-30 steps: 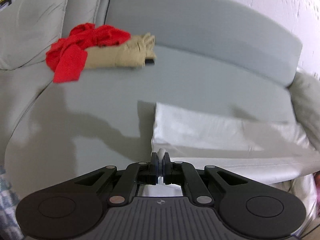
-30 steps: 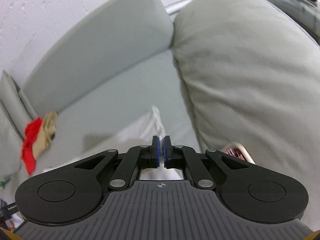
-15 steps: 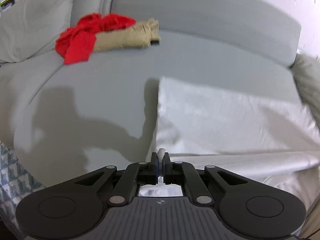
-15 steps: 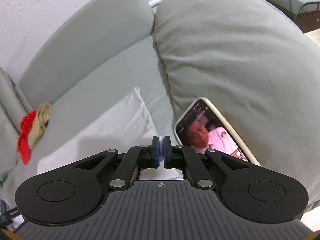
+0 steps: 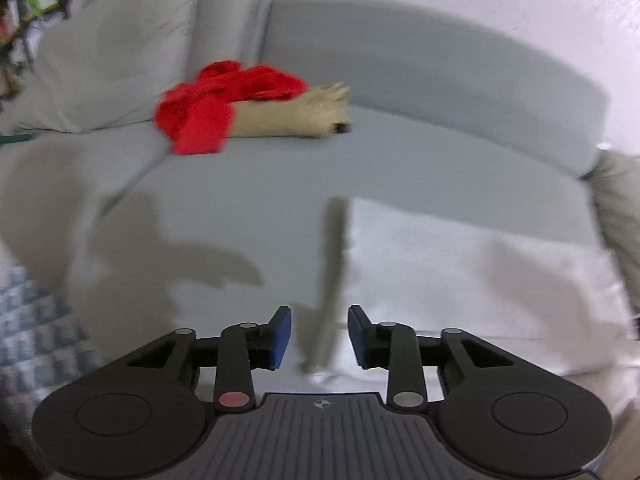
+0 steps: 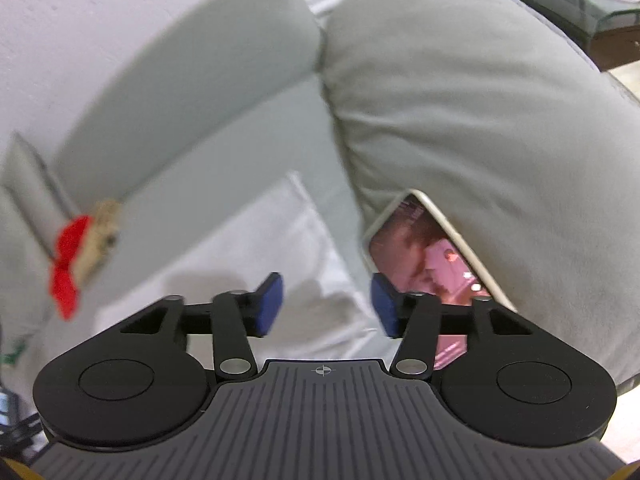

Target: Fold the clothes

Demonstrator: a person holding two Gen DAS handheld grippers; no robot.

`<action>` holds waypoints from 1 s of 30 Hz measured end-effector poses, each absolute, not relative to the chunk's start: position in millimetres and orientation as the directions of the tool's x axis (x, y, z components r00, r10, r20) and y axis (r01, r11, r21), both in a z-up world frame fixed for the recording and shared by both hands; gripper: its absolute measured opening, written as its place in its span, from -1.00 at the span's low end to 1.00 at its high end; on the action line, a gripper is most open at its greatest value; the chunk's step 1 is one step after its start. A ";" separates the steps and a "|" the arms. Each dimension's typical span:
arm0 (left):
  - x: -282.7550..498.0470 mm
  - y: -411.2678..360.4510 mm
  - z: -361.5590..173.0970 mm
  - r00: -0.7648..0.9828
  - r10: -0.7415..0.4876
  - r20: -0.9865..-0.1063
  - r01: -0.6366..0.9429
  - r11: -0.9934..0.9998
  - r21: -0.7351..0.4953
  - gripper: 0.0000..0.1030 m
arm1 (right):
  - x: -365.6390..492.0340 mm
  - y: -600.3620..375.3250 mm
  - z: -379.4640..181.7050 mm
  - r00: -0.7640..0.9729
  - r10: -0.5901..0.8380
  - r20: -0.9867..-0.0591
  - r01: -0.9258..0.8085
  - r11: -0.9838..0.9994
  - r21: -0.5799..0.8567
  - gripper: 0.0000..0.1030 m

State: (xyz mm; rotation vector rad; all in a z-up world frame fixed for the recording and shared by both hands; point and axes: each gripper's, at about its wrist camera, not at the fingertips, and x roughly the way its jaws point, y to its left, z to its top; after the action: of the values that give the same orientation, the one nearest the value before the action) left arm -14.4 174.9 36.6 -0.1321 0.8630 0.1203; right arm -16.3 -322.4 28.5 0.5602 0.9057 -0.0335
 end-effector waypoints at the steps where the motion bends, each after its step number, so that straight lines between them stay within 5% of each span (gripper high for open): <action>1: -10.3 169.3 35.4 0.653 -0.016 -0.757 -0.103 0.989 -0.109 -0.53 | -15.0 -319.3 29.7 0.618 0.227 -0.753 0.249 0.852 0.461 0.18; 5: 20.9 121.0 13.4 0.630 -0.152 -0.762 0.116 0.988 -0.101 -0.57 | 9.8 -290.5 17.8 0.528 0.329 -0.783 0.192 0.852 0.487 0.13; 9: 60.3 79.1 -3.7 0.600 -0.181 -0.780 0.220 0.974 -0.056 -0.63 | 51.8 -248.7 2.7 0.439 0.313 -0.842 0.095 0.916 0.391 -0.31; 15: 94.7 42.4 -26.6 0.548 -0.128 -0.827 0.322 0.945 0.067 -0.66 | 111.7 -218.4 -23.4 0.282 0.162 -0.946 0.077 0.979 0.190 -0.16; 22: 36.1 68.1 -18.5 0.296 -0.227 -0.928 0.426 0.901 -0.084 -0.93 | 81.8 -210.9 -27.2 0.078 0.196 -0.978 0.009 0.980 0.197 -0.16; 25: -21.3 92.6 1.5 0.227 -0.281 -0.932 0.465 0.873 -0.150 -0.82 | 35.3 -218.7 -8.9 -0.014 0.310 -0.951 -0.057 0.949 0.310 -0.23; 30: -71.6 146.4 29.9 0.419 -0.327 -0.847 0.277 0.934 -0.224 -0.47 | -34.5 -250.9 32.1 0.104 0.373 -0.922 -0.071 0.927 0.367 -0.02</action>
State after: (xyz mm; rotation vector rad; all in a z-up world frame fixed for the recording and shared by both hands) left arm -71.6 146.4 29.9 -0.0522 1.0738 -0.3791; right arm -34.5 -250.9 32.1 0.2545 1.4334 0.3329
